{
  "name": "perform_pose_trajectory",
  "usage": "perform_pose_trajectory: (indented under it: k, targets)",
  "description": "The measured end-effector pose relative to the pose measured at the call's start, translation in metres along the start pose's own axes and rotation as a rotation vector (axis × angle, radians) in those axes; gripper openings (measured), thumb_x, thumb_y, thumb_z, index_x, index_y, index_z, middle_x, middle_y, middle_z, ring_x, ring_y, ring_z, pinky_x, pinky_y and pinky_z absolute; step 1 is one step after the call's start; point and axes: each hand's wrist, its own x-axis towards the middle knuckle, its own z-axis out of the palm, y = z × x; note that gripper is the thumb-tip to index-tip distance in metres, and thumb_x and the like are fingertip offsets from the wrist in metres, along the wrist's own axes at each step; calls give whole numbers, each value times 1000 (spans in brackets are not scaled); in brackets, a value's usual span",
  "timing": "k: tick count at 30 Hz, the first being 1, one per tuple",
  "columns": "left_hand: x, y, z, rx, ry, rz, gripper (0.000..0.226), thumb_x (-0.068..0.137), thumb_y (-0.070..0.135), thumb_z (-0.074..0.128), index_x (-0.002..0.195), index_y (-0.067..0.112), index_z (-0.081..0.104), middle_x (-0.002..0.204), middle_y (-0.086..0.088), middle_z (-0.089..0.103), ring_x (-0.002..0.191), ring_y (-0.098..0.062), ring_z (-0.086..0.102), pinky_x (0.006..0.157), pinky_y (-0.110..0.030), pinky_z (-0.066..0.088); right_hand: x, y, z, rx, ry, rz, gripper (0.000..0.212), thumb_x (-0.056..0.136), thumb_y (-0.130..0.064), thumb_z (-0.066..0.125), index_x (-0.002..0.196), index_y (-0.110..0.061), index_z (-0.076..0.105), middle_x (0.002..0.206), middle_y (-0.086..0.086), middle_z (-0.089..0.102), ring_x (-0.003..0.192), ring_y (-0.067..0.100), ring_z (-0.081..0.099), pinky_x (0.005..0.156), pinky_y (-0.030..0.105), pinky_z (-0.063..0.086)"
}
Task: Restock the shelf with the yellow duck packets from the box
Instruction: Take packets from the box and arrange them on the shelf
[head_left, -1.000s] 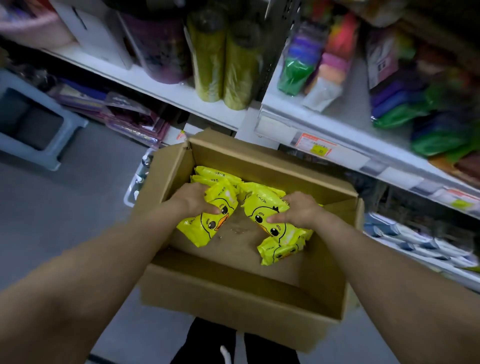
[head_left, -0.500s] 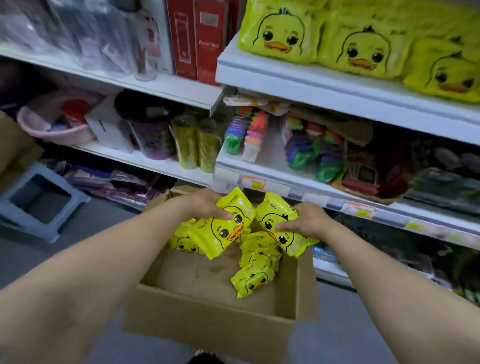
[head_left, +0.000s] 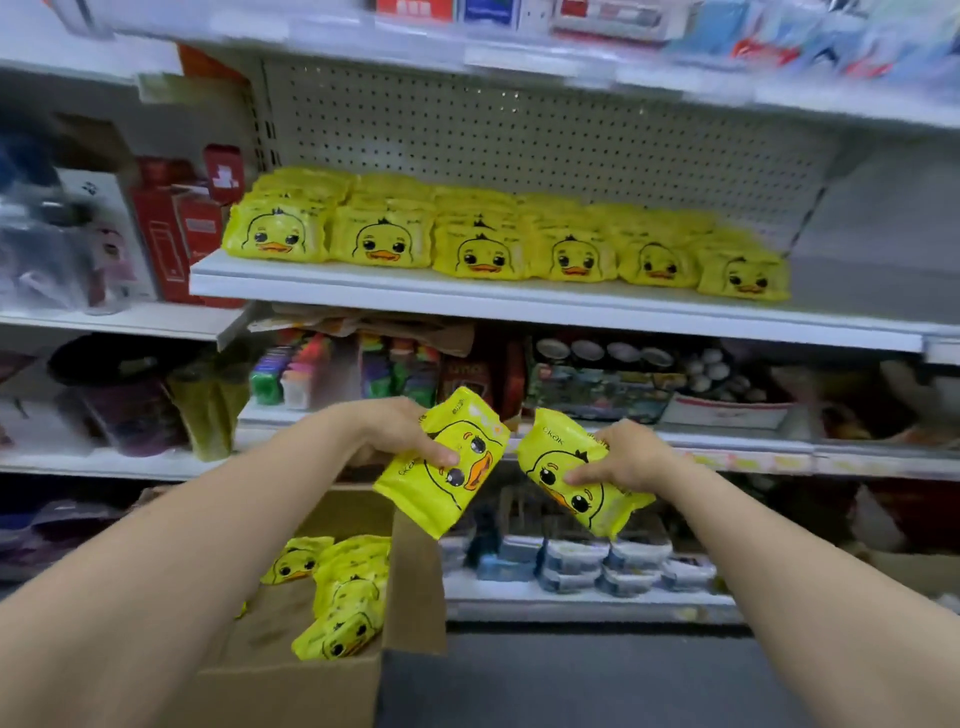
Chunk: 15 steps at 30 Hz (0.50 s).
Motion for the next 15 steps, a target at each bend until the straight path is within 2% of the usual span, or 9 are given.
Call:
perform_pose_trajectory:
  k: [3, 6, 8, 12, 15]
  targets:
    - [6, 54, 35, -20, -46, 66, 31, 75, 8, 80, 104, 6, 69, 99, -10, 75, 87, -24, 72, 85, -39, 57, -34, 43, -38, -11, 59, 24, 47, 67, -59, 82, 93, -19, 76, 85, 2, 69, 89, 21, 66, 73, 29, 48]
    - [13, 108, 62, 18, -79, 127, 28, 76, 7, 80, 101, 9, 68, 97, -8, 75, 85, -24, 72, 82, -39, 58, -56, 86, -64, 22, 131, 53, 51, 63, -60, 84, 88, -17, 74, 82, 1, 71, 84, 21, 67, 72, 30, 51]
    - [21, 141, 75, 53, -90, 151, 31, 75, 7, 82, 102, 11, 66, 98, -9, 75, 89, -27, 72, 85, -45, 57, -63, 114, -79, 55, 167, 66, 49, 64, -56, 86, 88, -15, 76, 83, 2, 74, 83, 20, 69, 75, 32, 54]
    - [41, 205, 93, 134, -97, 196, 42, 75, 9, 82, 112, 12, 62, 96, -8, 75, 86, -27, 74, 81, -48, 59, -76, 162, -111, 102, 244, 81, 37, 67, -52, 86, 85, -20, 75, 76, -7, 71, 73, 9, 64, 63, 25, 46]
    - [60, 252, 104, 153, -98, 224, 39, 77, 8, 80, 111, 13, 62, 96, -9, 75, 83, -28, 74, 74, -48, 60, -72, 204, -138, 122, 299, 126, 59, 60, -61, 85, 101, -20, 75, 95, -2, 75, 87, 14, 67, 70, 26, 45]
